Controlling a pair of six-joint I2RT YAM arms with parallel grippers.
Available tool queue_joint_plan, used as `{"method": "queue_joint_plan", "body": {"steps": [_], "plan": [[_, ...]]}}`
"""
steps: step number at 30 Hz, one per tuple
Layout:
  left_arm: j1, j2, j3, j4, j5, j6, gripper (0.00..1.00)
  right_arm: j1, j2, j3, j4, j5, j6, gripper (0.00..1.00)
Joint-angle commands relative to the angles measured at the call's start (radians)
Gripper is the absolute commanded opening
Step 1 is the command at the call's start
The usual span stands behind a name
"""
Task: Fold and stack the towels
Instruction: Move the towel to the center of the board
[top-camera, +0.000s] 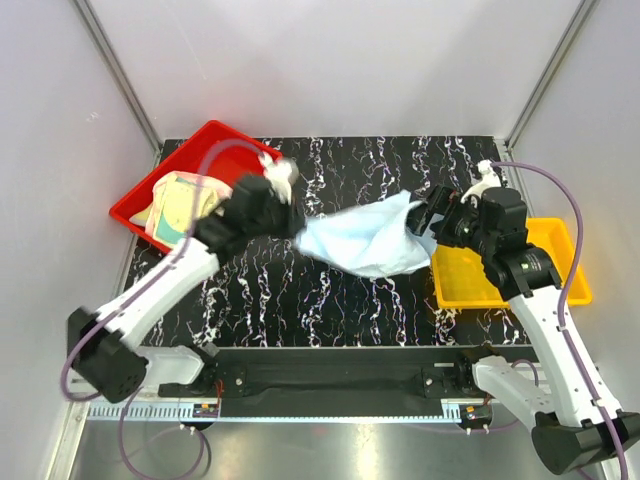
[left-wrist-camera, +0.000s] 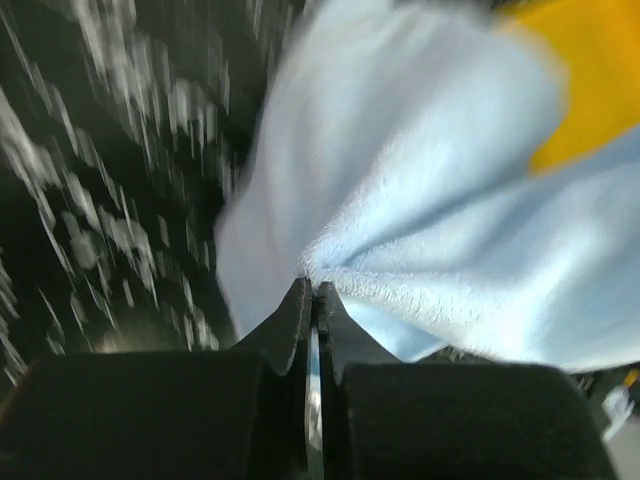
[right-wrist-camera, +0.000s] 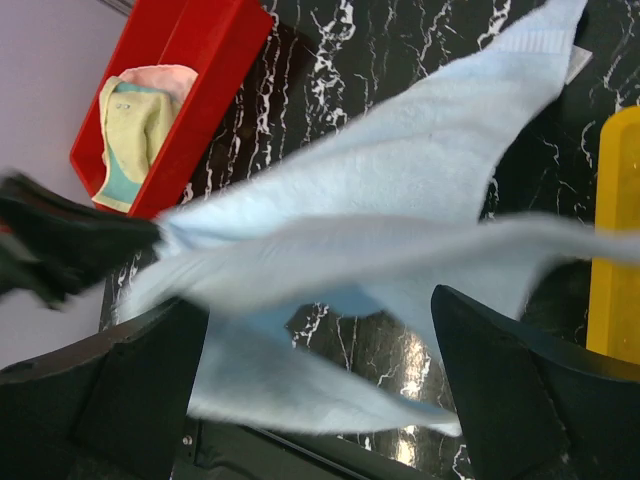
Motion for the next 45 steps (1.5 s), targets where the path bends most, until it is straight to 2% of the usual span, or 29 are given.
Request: {"method": "queue_joint_plan", "body": {"steps": [1, 2, 7, 10, 13, 16, 19, 21, 22, 25, 28, 31, 45], "plan": [[-0.006, -0.053, -0.218, 0.046, -0.028, -0.15, 0.0, 0.006, -0.011, -0.061, -0.02, 0.032, 0.029, 0.98], [-0.006, -0.051, -0.28, 0.025, -0.065, -0.163, 0.0, 0.006, -0.003, -0.082, -0.011, 0.029, 0.032, 0.98], [-0.004, -0.068, -0.375, -0.081, -0.234, -0.223, 0.0, 0.004, 0.086, -0.115, 0.072, 0.012, 0.042, 0.89], [-0.004, -0.082, -0.39, -0.096, -0.274, -0.243, 0.0, 0.006, 0.19, -0.096, 0.117, 0.012, 0.035, 0.86], [-0.004, -0.091, -0.388, -0.103, -0.266, -0.263, 0.0, 0.004, 0.361, -0.041, 0.179, 0.037, -0.005, 0.83], [-0.004, -0.085, -0.39, -0.073, -0.227, -0.268, 0.02, 0.006, 0.49, 0.042, 0.206, 0.092, -0.057, 0.76], [-0.004, -0.062, -0.376, -0.073, -0.219, -0.268, 0.04, 0.006, 0.706, 0.131, 0.229, 0.122, -0.119, 0.61], [-0.004, -0.056, -0.373, -0.075, -0.202, -0.266, 0.05, 0.004, 0.793, 0.218, 0.212, 0.139, -0.157, 0.51], [-0.004, -0.056, -0.375, -0.072, -0.193, -0.265, 0.05, 0.004, 0.831, 0.243, 0.213, 0.139, -0.166, 0.49], [-0.004, -0.059, -0.379, -0.07, -0.174, -0.263, 0.05, -0.006, 0.997, 0.335, 0.221, 0.066, -0.185, 0.47], [-0.004, -0.071, -0.395, -0.067, -0.167, -0.259, 0.05, -0.02, 1.084, 0.395, 0.224, 0.021, -0.177, 0.47], [-0.004, -0.079, -0.405, -0.07, -0.167, -0.254, 0.05, -0.036, 1.144, 0.428, 0.233, 0.015, -0.166, 0.54], [-0.004, -0.065, -0.384, -0.072, -0.157, -0.246, 0.04, -0.08, 1.246, 0.499, 0.275, -0.023, -0.191, 0.53]]}}
